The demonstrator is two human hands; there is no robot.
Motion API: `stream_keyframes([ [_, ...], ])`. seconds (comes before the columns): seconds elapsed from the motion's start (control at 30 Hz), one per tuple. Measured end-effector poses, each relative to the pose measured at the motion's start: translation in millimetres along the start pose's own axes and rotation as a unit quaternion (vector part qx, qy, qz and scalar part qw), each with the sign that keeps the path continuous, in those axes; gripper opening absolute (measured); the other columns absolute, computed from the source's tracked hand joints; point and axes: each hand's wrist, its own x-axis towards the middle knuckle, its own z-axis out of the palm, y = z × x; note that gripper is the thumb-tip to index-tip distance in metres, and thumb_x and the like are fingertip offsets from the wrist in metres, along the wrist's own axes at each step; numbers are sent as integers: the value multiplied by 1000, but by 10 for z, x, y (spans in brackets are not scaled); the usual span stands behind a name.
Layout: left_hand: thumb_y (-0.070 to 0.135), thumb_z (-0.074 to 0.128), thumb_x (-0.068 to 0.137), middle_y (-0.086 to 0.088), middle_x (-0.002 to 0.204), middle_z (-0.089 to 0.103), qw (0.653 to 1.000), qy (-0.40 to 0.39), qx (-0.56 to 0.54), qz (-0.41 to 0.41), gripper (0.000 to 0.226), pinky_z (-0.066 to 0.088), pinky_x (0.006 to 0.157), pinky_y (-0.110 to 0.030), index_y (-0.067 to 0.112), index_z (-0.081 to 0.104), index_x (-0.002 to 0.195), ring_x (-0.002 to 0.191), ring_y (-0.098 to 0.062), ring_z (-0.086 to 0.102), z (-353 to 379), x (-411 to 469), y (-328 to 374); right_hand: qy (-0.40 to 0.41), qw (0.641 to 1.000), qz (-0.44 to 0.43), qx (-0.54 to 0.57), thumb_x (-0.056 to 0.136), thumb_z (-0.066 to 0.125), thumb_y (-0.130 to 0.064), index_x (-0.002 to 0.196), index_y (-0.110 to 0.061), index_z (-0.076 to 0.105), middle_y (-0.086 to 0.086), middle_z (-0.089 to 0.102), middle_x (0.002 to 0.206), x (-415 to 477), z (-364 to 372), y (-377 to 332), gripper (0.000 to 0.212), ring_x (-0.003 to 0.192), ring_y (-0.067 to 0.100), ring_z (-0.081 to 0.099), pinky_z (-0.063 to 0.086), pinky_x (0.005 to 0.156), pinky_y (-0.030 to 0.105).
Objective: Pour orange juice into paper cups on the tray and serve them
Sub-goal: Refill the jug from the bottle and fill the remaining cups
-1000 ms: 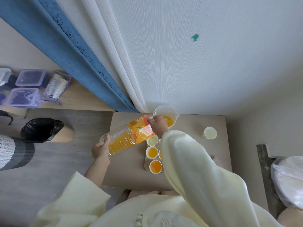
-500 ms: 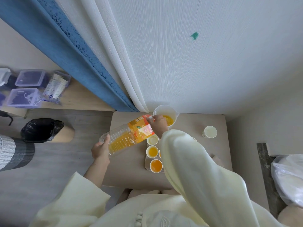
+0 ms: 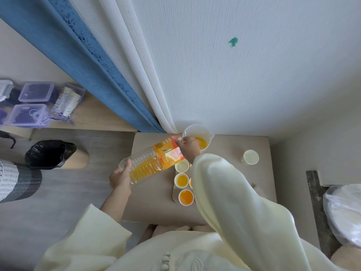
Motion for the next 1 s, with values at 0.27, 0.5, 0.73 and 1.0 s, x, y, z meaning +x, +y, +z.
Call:
stream_keyframes([
  [0.27, 55, 77, 72, -12, 109, 66, 1000, -1, -15, -3, 63, 56, 86, -47, 8, 65, 112, 98, -31, 66, -6, -56, 61, -4, 1000, -2, -2, 95, 54, -39, 95, 4, 67, 19, 66, 94, 23, 6, 30, 46, 91, 32, 59, 37, 69, 32],
  [0.5, 58, 78, 67, -12, 118, 64, 1000, 2, -16, -7, 74, 55, 88, -48, 9, 62, 120, 103, -30, 64, -11, -69, 73, 5, 1000, 2, 14, 94, 55, -39, 96, 5, 69, 18, 68, 94, 20, 22, 28, 46, 87, 30, 62, 52, 79, 45],
  [0.73, 55, 77, 72, -13, 119, 63, 1000, 11, -11, -2, 69, 53, 91, -44, 7, 62, 119, 106, -30, 62, 12, -86, 81, 0, 1000, 4, 12, 94, 55, -41, 96, 2, 70, 16, 69, 93, 46, 8, 25, 45, 87, 29, 63, 52, 77, 43],
  [1.0, 53, 76, 74, -13, 120, 62, 1000, 14, -6, 0, 68, 53, 91, -43, 7, 60, 121, 107, -30, 61, 11, -126, 98, 0, 1000, 3, 10, 95, 55, -38, 97, 4, 69, 18, 68, 94, 50, 5, 42, 44, 88, 32, 62, 47, 74, 39],
])
